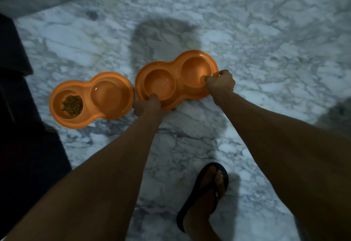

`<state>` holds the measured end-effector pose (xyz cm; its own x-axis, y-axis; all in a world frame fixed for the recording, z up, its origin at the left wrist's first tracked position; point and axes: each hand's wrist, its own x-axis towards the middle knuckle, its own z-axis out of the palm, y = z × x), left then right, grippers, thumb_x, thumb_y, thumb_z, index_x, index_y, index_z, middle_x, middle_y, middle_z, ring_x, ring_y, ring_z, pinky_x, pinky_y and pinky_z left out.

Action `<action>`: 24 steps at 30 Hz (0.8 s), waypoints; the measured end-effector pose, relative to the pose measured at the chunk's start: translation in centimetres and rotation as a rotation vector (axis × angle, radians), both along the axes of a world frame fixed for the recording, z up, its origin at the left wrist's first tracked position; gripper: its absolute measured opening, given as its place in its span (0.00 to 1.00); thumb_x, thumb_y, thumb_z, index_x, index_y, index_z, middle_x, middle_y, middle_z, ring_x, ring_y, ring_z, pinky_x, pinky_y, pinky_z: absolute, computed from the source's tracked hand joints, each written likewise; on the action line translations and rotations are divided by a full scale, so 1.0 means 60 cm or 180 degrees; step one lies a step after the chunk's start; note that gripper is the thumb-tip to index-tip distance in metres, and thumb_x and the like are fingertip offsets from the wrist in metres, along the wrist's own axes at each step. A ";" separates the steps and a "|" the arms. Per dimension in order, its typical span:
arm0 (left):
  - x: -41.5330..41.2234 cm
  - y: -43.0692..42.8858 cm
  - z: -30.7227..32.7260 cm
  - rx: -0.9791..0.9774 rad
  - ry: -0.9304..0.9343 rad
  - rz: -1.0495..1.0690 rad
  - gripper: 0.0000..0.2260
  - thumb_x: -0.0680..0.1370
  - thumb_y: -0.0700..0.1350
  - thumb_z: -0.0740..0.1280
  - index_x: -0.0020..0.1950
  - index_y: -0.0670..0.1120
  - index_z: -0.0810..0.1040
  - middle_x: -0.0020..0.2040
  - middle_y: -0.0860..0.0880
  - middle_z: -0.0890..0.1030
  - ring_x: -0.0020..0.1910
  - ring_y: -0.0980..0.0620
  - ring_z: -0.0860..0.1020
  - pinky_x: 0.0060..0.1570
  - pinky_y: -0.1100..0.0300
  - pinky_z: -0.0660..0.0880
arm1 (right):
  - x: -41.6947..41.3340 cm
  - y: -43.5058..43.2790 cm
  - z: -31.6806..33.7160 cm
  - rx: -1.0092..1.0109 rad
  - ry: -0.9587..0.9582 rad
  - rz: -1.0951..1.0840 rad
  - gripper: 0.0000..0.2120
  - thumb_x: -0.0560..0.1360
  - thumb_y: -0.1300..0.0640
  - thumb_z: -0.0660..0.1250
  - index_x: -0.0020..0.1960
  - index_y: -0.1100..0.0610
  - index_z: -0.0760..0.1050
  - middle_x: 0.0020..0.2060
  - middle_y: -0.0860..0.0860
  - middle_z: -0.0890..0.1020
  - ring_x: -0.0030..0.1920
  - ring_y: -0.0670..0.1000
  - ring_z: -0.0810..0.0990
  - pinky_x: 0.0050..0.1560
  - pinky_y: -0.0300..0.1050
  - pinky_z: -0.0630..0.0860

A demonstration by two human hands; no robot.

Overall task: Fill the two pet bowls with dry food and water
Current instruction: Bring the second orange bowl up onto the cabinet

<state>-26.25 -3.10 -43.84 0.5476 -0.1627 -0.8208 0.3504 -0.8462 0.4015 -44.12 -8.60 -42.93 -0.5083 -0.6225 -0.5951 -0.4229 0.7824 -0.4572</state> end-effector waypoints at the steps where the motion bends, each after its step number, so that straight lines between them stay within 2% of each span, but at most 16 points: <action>1: 0.003 -0.003 0.019 -0.0017 -0.0005 0.0009 0.30 0.71 0.48 0.71 0.72 0.44 0.68 0.66 0.41 0.76 0.60 0.40 0.78 0.58 0.43 0.78 | 0.002 0.001 0.022 -0.0001 -0.0001 -0.0008 0.22 0.73 0.53 0.71 0.63 0.61 0.71 0.56 0.57 0.78 0.52 0.55 0.77 0.49 0.49 0.76; 4: 0.018 -0.016 0.104 -0.0125 -0.0094 -0.0051 0.26 0.72 0.47 0.71 0.68 0.41 0.72 0.58 0.42 0.78 0.55 0.41 0.79 0.56 0.43 0.79 | 0.009 -0.004 0.110 -0.0058 -0.0036 -0.0101 0.22 0.72 0.53 0.71 0.62 0.61 0.72 0.54 0.56 0.78 0.49 0.55 0.77 0.50 0.51 0.78; 7: 0.035 -0.036 0.213 -0.0298 -0.0238 -0.0126 0.24 0.68 0.49 0.73 0.60 0.40 0.77 0.55 0.40 0.81 0.51 0.39 0.81 0.54 0.42 0.80 | 0.019 -0.020 0.227 -0.0175 -0.0116 -0.0189 0.22 0.72 0.53 0.70 0.63 0.61 0.72 0.49 0.54 0.75 0.49 0.55 0.77 0.54 0.53 0.78; 9: 0.051 -0.048 0.291 -0.0377 -0.0254 -0.0129 0.27 0.64 0.53 0.72 0.59 0.40 0.78 0.53 0.40 0.82 0.52 0.40 0.82 0.53 0.43 0.80 | 0.031 -0.033 0.319 -0.0282 -0.0228 -0.0249 0.22 0.72 0.55 0.70 0.63 0.61 0.72 0.46 0.52 0.73 0.48 0.55 0.77 0.54 0.55 0.79; 12: 0.072 -0.061 0.463 -0.0503 -0.0309 -0.0111 0.35 0.63 0.56 0.71 0.63 0.36 0.72 0.55 0.36 0.81 0.52 0.38 0.81 0.49 0.47 0.80 | 0.053 -0.049 0.480 -0.0472 -0.0427 -0.0325 0.21 0.71 0.56 0.69 0.63 0.60 0.72 0.42 0.50 0.73 0.45 0.54 0.77 0.50 0.53 0.79; 15: 0.093 -0.059 0.644 -0.0658 -0.0503 -0.0023 0.30 0.68 0.53 0.73 0.63 0.36 0.71 0.56 0.36 0.80 0.52 0.37 0.81 0.50 0.46 0.80 | 0.082 -0.052 0.650 -0.0596 -0.0609 -0.0308 0.25 0.70 0.56 0.69 0.66 0.57 0.71 0.51 0.53 0.76 0.46 0.53 0.76 0.45 0.49 0.75; 18: 0.118 -0.037 0.814 -0.0834 -0.0674 0.0199 0.27 0.71 0.51 0.72 0.62 0.37 0.71 0.57 0.36 0.79 0.54 0.37 0.80 0.53 0.43 0.79 | 0.118 -0.039 0.811 -0.0729 -0.0697 -0.0300 0.27 0.69 0.53 0.70 0.67 0.53 0.70 0.59 0.55 0.75 0.51 0.55 0.77 0.50 0.52 0.78; 22: 0.160 0.018 0.998 -0.1086 -0.0764 0.0486 0.22 0.73 0.47 0.72 0.63 0.39 0.71 0.57 0.40 0.78 0.54 0.40 0.78 0.54 0.48 0.77 | 0.170 0.004 0.992 -0.0932 -0.0850 -0.0248 0.26 0.69 0.53 0.70 0.66 0.53 0.71 0.56 0.54 0.75 0.49 0.55 0.77 0.46 0.50 0.76; 24: 0.188 0.054 1.068 -0.1234 -0.0748 0.0549 0.21 0.73 0.46 0.72 0.62 0.40 0.72 0.56 0.42 0.77 0.51 0.42 0.77 0.50 0.50 0.76 | 0.198 0.034 1.062 -0.1033 -0.0923 -0.0200 0.26 0.68 0.52 0.71 0.65 0.53 0.72 0.58 0.55 0.77 0.52 0.57 0.78 0.50 0.52 0.78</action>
